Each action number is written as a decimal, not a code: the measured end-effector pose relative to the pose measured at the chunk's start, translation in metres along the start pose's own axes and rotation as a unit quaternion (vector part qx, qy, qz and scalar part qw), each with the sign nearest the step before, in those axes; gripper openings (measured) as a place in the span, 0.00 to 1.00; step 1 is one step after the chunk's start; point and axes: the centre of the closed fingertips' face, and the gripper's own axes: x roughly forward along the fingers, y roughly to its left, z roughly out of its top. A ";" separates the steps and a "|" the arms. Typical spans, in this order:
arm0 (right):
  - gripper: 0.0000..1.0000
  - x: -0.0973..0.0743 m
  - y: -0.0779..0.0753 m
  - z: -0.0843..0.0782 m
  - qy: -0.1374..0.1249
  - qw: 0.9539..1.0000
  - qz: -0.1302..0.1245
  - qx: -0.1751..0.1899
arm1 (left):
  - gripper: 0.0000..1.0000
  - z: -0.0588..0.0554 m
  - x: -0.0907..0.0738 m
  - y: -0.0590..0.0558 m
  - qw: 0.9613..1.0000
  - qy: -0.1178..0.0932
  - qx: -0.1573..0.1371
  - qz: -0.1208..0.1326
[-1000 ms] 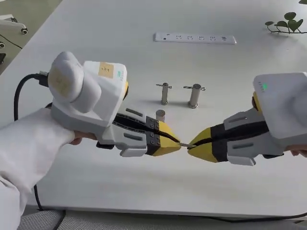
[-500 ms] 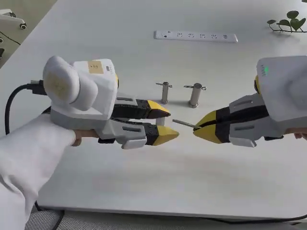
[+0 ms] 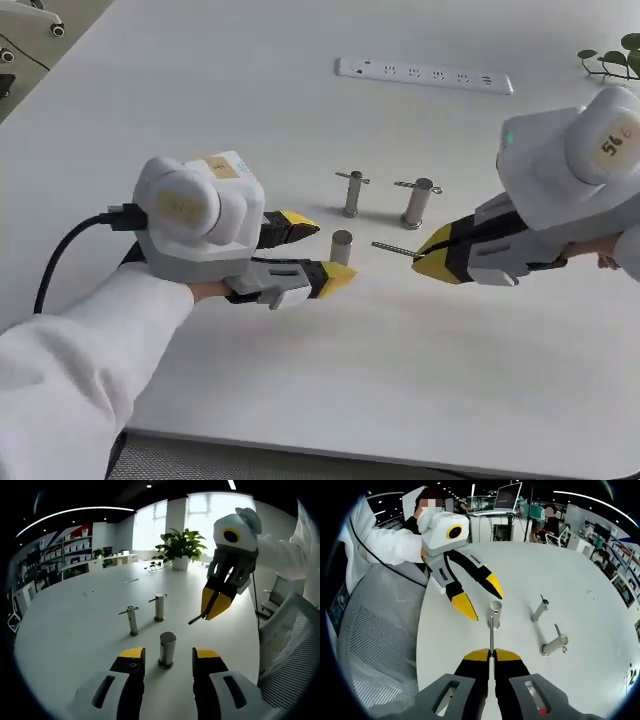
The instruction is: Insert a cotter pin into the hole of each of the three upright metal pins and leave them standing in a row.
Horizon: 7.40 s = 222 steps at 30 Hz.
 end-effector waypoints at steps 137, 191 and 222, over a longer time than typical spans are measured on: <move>0.09 0.059 -0.003 0.040 -0.054 0.997 0.033 -0.037 | 0.99 0.001 -0.062 -0.019 0.996 0.006 -0.050 -0.076; 0.09 -0.021 -0.106 -0.055 -0.069 0.998 -0.003 -0.005 | 0.99 0.007 -0.057 -0.037 0.993 0.022 -0.079 -0.086; 0.46 -0.106 -0.071 0.006 -0.247 0.959 -0.108 0.086 | 0.99 0.052 -0.078 -0.016 0.995 -0.065 -0.078 -0.023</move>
